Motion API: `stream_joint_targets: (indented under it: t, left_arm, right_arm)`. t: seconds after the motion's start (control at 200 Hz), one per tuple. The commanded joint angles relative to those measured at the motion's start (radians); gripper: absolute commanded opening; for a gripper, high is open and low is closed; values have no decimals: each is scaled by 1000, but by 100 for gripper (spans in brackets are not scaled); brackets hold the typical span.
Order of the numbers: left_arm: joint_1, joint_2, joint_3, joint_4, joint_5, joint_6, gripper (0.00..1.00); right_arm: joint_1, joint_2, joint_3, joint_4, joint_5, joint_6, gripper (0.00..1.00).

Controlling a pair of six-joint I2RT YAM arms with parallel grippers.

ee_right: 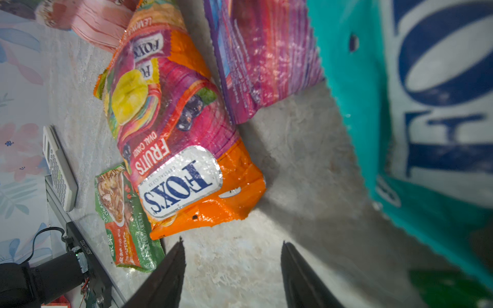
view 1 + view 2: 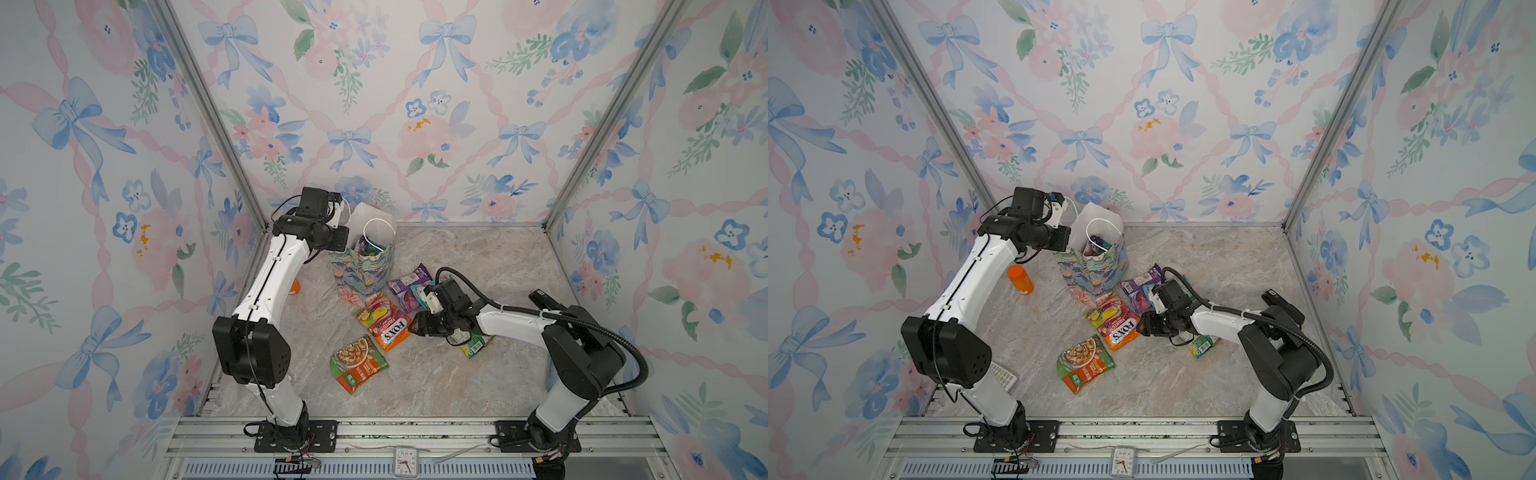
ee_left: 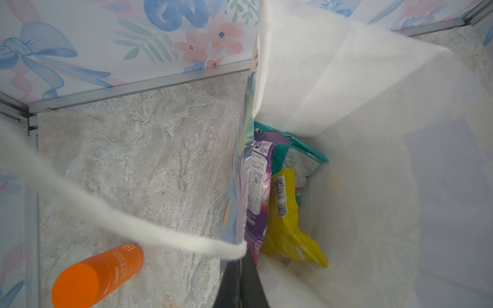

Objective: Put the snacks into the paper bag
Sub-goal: 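Move the right gripper down to the orange Fox's Fruits packet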

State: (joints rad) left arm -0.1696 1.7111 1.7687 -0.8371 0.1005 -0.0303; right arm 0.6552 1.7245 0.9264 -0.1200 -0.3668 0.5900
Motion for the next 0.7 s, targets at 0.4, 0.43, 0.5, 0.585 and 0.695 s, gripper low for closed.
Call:
stream_joint_targets:
  t: [0.4, 0.43, 0.5, 0.585, 0.695]
  left_arm:
    - [5, -19, -18, -31, -7, -5, 0]
    - [5, -20, -18, -31, -8, -6, 0]
    - [5, -20, -18, -31, -7, -5, 0]
    - [4, -19, -20, -31, -9, -4, 0]
    - [5, -21, -23, -31, -15, -2, 0]
  right_arm:
    - [-44, 127, 145, -5, -38, -128, 59]
    - [-44, 136, 154, -5, -41, -132, 59]
    - [-42, 152, 169, 1, -58, -137, 58]
    - [-39, 162, 176, 6, -80, -148, 55]
    - [-28, 154, 164, -1, -97, -165, 54]
